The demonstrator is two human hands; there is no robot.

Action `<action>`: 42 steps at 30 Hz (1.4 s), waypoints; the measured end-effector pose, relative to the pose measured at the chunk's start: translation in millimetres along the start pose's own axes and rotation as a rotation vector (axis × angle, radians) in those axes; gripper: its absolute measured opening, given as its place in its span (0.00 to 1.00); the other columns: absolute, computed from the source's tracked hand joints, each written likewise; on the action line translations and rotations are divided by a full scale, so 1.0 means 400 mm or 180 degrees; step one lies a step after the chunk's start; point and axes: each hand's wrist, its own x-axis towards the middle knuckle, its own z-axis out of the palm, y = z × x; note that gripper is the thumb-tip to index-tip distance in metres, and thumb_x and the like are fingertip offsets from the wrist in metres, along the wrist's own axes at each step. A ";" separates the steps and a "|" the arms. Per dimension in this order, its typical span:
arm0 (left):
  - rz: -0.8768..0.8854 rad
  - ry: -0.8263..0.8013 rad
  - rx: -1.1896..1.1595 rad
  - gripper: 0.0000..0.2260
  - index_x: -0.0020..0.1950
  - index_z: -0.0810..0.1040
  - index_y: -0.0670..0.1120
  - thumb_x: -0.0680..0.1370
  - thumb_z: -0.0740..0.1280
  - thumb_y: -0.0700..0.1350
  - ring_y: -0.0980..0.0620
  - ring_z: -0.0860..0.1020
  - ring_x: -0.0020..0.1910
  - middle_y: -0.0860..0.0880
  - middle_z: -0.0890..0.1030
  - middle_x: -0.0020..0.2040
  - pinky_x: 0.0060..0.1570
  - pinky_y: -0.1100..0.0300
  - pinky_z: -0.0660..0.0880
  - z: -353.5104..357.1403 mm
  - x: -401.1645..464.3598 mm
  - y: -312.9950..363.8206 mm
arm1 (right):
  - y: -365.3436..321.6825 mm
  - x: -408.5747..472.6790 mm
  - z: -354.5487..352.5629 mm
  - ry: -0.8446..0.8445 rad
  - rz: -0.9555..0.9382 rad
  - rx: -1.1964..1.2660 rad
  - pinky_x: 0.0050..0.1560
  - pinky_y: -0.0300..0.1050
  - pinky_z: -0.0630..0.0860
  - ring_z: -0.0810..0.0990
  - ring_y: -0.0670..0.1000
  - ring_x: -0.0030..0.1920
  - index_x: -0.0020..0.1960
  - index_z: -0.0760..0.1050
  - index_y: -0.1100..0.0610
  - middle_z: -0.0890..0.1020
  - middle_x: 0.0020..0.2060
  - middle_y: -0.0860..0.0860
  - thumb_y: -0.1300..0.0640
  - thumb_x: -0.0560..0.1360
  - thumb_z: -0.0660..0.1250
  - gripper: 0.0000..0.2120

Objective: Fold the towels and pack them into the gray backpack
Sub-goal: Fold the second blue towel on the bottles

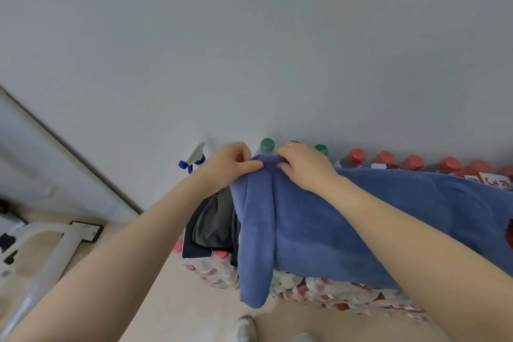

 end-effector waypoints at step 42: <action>0.1243 -0.0394 0.3208 0.35 0.76 0.42 0.48 0.77 0.49 0.65 0.50 0.44 0.76 0.50 0.43 0.77 0.74 0.56 0.41 0.746 0.165 0.275 | 0.738 -0.347 -0.298 0.0137 0.1162 -0.2383 0.58 0.47 0.63 0.75 0.56 0.57 0.51 0.76 0.59 0.79 0.52 0.54 0.67 0.75 0.56 0.12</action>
